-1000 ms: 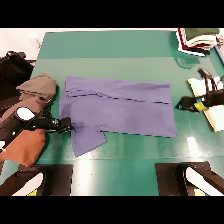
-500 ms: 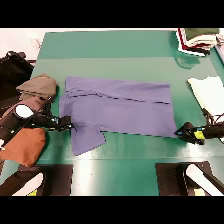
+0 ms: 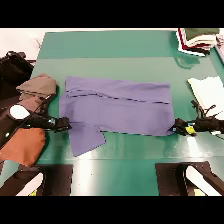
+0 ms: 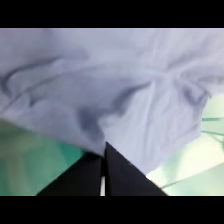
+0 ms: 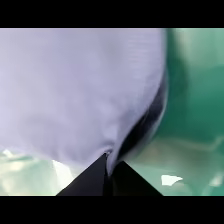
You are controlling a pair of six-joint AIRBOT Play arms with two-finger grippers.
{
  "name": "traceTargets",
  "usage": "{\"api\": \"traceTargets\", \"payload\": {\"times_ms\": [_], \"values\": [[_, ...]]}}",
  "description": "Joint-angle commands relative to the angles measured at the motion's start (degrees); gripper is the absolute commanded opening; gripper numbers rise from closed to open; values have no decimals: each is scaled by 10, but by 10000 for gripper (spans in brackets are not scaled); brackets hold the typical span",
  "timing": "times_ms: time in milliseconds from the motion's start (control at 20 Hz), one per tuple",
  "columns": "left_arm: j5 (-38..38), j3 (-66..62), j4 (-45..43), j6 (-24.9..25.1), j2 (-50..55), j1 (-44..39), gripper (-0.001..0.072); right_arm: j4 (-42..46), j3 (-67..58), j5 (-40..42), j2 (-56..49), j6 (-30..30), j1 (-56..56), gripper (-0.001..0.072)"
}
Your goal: Fold the shirts.
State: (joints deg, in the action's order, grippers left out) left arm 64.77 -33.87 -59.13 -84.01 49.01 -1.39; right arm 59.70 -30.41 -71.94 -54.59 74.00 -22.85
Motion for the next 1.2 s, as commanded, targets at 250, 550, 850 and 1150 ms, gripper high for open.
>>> {"api": "traceTargets", "payload": {"times_ms": [250, 550, 850, 1150], "values": [[232, -7, -7, -60, -195, 0, 25, 142, -116, -170, 164, 18, -6, 15], [110, -75, -35, -54, -132, 0, 25, 104, -159, -134, 125, 18, -20, 14], [-41, -186, -38, 3, 104, 0, 27, 103, -275, -56, -90, 43, 71, 14], [-85, -281, -38, 3, 259, 0, 202, 85, -391, -26, -246, 61, 123, 143]]}}
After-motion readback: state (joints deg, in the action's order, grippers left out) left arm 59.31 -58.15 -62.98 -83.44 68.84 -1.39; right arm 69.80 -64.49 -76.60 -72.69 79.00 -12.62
